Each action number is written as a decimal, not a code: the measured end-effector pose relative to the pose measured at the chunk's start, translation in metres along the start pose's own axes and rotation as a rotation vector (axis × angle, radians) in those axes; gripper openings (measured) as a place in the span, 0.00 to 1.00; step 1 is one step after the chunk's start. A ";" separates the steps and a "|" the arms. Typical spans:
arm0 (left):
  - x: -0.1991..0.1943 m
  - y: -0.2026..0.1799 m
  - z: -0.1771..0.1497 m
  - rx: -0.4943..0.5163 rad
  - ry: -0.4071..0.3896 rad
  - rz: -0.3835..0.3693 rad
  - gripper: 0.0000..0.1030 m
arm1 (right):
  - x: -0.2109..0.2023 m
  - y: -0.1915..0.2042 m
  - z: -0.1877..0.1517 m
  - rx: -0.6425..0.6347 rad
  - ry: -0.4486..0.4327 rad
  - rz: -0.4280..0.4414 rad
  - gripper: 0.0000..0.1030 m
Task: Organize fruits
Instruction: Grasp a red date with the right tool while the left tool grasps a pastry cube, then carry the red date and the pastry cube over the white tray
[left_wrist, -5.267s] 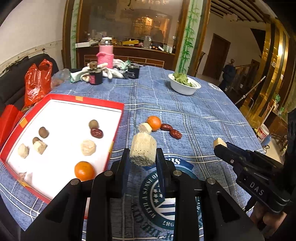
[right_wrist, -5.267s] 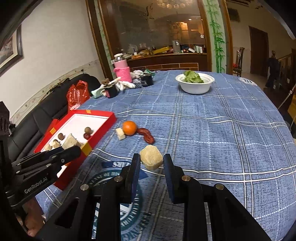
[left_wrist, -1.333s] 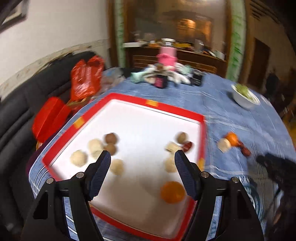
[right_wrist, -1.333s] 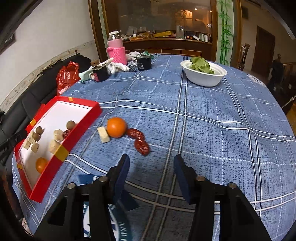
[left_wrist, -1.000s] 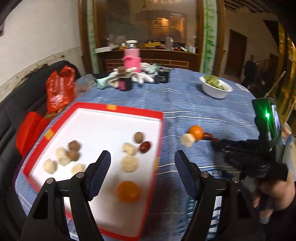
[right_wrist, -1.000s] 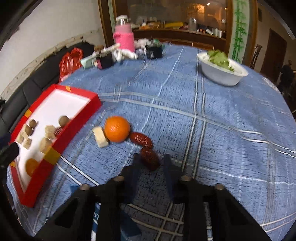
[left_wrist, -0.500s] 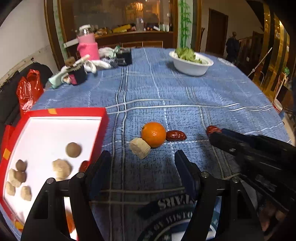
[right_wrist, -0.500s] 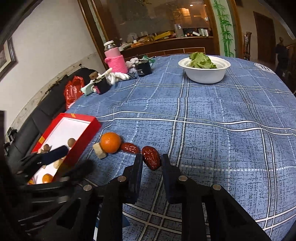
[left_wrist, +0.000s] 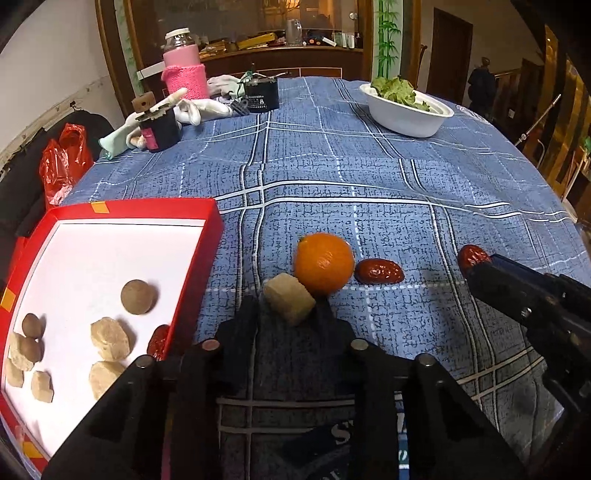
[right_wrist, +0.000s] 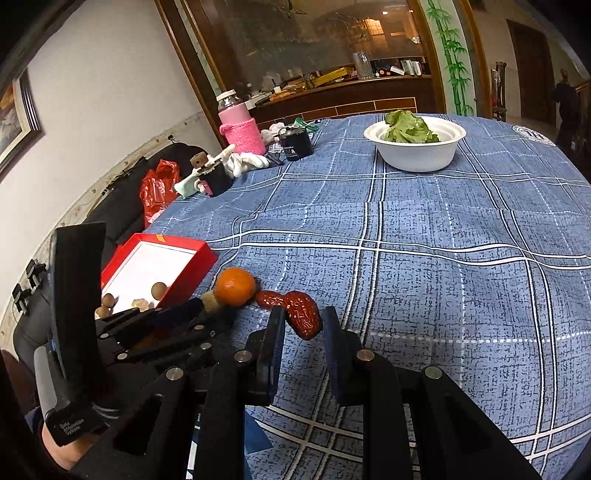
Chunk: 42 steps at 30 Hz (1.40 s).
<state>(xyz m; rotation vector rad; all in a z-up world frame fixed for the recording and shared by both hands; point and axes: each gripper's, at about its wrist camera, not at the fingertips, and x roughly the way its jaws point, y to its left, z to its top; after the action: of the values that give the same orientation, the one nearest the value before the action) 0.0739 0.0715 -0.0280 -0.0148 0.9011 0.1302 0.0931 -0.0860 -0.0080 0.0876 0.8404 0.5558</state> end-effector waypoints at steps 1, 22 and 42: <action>-0.004 0.001 0.000 -0.005 -0.006 -0.010 0.17 | 0.000 0.000 0.000 -0.001 -0.001 -0.002 0.21; -0.071 0.011 -0.042 -0.039 -0.054 -0.105 0.15 | -0.041 0.032 -0.041 -0.070 0.018 -0.064 0.21; -0.098 0.060 -0.058 -0.125 -0.087 -0.073 0.15 | -0.046 0.096 -0.050 -0.190 0.032 -0.049 0.20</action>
<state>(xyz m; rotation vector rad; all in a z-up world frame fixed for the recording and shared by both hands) -0.0385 0.1164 0.0151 -0.1568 0.8036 0.1178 -0.0088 -0.0341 0.0171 -0.1153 0.8148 0.5896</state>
